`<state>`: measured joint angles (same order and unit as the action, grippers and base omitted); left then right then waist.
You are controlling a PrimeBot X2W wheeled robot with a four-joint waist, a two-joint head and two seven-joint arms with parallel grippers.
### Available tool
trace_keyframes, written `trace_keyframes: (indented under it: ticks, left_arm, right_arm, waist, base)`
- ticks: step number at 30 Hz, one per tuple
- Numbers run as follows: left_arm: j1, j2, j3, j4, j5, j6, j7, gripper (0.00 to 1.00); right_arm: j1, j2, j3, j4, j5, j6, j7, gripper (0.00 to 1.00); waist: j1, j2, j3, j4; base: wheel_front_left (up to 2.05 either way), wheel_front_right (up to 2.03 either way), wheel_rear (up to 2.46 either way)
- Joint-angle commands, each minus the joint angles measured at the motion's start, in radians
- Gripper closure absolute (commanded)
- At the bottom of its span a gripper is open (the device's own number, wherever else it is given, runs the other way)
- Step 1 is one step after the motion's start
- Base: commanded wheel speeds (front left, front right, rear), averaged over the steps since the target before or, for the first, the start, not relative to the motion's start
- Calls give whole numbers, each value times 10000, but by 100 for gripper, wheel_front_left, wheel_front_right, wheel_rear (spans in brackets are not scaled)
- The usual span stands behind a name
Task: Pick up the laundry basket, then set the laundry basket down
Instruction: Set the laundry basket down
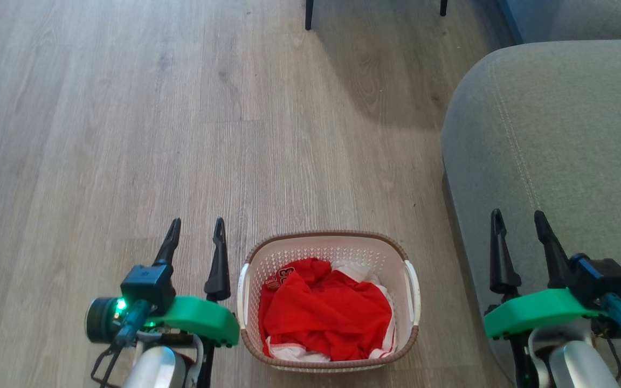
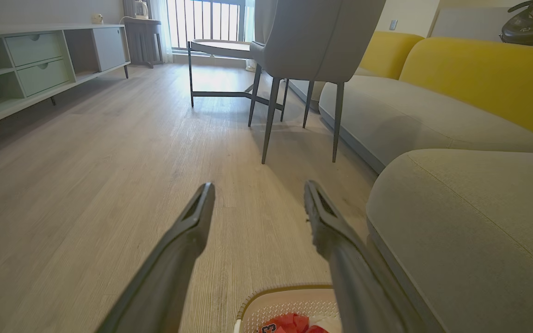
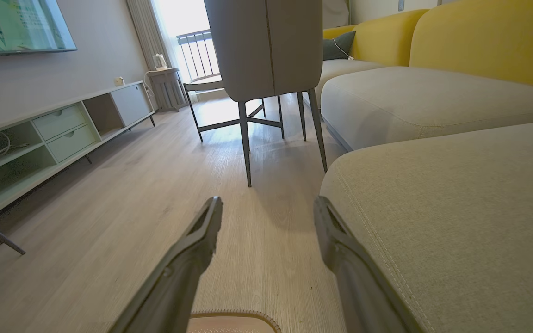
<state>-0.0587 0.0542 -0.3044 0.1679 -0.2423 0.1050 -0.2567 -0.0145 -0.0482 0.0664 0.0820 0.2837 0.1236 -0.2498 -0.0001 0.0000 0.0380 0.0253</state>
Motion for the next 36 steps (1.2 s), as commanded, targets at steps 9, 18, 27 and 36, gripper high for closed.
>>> trace_keyframes:
  ticks: [9, 18, 27, 36]
  left_arm:
    - [-232, -39, 445, -301, -182, -52, -51, 0]
    - [-228, -39, 411, -289, -244, -32, -51, 0]
    - [-258, -39, 364, -292, -278, -54, -51, 0]
    - [-250, -39, 386, -306, -271, -17, -51, 0]
  right_arm:
    - [-294, -21, 323, -313, -41, 71, -120, 0]
    - [-299, -20, 389, -303, -61, 71, -120, 0]
    - [-308, -20, 421, -306, -70, 71, -120, 0]
    - [-353, -20, 445, -295, -70, 71, -120, 0]
  waist:
    - [1, 0, 28, 24]
    - [1, 0, 28, 18]
    - [1, 0, 53, 4]
    - [1, 0, 80, -60]
  base:
    - [0, 0, 0]
    - [0, 0, 0]
    - [0, 0, 0]
    - [0, 0, 0]
